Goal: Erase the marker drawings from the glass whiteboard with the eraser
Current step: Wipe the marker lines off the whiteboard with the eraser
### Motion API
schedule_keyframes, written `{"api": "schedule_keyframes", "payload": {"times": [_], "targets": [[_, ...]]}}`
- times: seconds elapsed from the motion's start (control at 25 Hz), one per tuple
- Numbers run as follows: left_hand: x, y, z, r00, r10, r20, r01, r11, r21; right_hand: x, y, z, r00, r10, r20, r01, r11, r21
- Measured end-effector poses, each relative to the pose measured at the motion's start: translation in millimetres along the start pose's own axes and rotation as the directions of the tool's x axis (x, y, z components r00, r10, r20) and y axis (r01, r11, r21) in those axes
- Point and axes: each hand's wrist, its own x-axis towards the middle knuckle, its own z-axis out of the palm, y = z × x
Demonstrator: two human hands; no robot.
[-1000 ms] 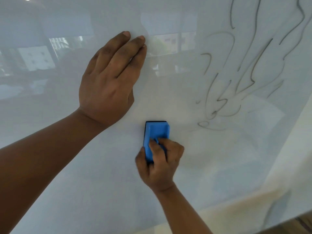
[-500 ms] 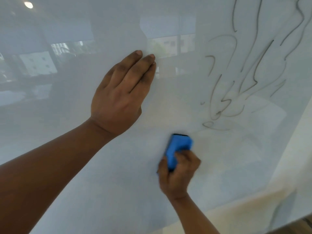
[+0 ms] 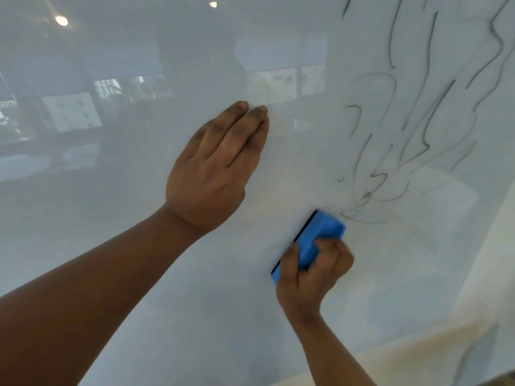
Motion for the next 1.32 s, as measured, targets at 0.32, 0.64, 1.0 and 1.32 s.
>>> {"api": "schedule_keyframes", "payload": {"times": [0.32, 0.64, 1.0, 1.32], "targets": [[-1.3, -1.7, 0.4, 0.999, -0.008, 0.046, 0.006, 1.0, 0.024, 53.5, -27.6, 18.5, 0.962, -0.255, 0.094, 0.257, 0.966, -0.009], [5.9, 1.1, 1.2, 0.989, 0.007, 0.147, -0.02, 0.996, 0.086, 80.0, -10.5, 21.4, 0.981, -0.195, -0.008, 0.195, 0.98, 0.047], [33.5, 19.4, 8.5, 0.979, -0.02, 0.201, 0.009, 0.998, 0.054, 114.8, 20.8, 11.5, 0.984, -0.173, -0.053, 0.175, 0.983, 0.045], [70.0, 35.7, 24.2, 0.99, -0.047, 0.132, 0.047, 0.999, 0.002, 147.3, 47.3, -0.2, 0.992, -0.023, -0.125, 0.025, 1.0, 0.015]]}}
